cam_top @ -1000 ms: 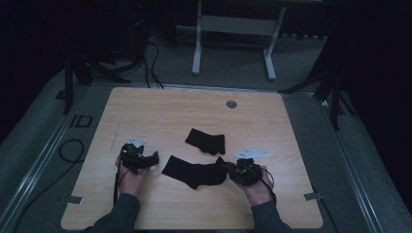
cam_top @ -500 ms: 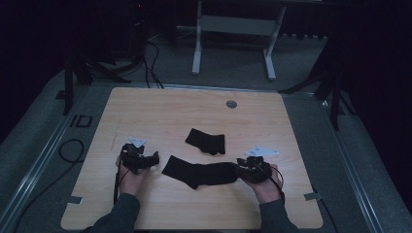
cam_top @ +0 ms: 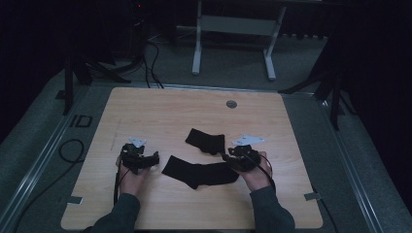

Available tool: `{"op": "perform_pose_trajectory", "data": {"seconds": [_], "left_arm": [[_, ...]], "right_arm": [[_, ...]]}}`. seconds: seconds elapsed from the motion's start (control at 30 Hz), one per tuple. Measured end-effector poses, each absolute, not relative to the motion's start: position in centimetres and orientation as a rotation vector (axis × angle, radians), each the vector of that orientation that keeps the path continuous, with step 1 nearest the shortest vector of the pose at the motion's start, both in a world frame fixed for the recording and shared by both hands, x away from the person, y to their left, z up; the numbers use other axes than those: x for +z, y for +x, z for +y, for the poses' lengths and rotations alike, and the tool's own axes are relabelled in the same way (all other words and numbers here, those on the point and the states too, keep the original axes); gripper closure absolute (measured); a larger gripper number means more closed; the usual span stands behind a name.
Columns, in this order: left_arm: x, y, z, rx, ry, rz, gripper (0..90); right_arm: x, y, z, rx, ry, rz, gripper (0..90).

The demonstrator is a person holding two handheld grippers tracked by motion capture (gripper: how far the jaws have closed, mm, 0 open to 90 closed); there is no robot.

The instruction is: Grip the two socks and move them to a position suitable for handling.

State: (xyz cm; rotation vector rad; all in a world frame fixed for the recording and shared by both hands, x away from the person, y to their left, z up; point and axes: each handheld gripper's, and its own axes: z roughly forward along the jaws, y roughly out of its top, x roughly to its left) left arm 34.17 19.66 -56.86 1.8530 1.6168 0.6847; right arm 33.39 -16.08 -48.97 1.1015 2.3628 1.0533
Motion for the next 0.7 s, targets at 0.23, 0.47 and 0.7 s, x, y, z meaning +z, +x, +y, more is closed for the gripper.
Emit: {"op": "perform_pose_trajectory", "data": {"seconds": [0.23,0.47,0.7], "left_arm": [[-56.9,34.2,19.6,0.683,1.852,1.614,14.7],[-56.9,34.2,19.6,0.683,1.845,1.616,14.7],[-56.9,34.2,19.6,0.683,1.847,1.616,14.7]], "right_arm": [[-48.9,34.9,-13.8,1.029,1.069,2.390,61.4],[-48.7,35.9,-11.5,1.000,1.006,2.429,61.0],[-48.7,36.6,-10.2,0.971,0.974,2.455,60.6]]}}
